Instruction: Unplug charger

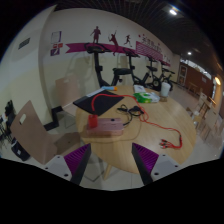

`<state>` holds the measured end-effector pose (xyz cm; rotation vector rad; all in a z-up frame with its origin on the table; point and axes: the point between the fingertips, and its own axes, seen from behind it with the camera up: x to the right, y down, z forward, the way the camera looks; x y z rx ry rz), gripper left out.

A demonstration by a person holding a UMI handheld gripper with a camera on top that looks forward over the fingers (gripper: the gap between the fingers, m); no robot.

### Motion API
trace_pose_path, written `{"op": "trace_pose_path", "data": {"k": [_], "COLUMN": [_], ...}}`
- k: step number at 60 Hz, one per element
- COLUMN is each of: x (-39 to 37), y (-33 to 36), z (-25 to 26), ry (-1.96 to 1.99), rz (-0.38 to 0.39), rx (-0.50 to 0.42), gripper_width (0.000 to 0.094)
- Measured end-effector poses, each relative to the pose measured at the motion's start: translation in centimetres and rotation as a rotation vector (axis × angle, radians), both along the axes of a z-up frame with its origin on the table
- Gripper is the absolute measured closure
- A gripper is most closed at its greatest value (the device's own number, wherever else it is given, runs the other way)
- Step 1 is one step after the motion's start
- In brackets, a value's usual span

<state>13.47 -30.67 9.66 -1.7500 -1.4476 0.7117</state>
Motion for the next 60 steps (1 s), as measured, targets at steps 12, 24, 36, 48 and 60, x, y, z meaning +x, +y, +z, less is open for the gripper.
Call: {"op": "trace_pose_path", "data": {"k": [12, 24, 36, 48, 60], "x": [-1.9, -5.6, -11.9, -17.7, -20.4], "y": [-4.6, -6.2, -5.9, -5.7, -6.0], "z": [-0.3, -0.9, -2.7, -5.2, -6.7], "ry": [0.018, 0.037, 0.085, 0.111, 0.118], "rz": [0.089, 0.118, 0.133, 0.152, 0.147], "rx": [-0.051, -0.065, -0.048, -0.055, -0.054], "gripper_width": [0.0081, 0.0079, 0.0080, 0.0079, 0.0223]}}
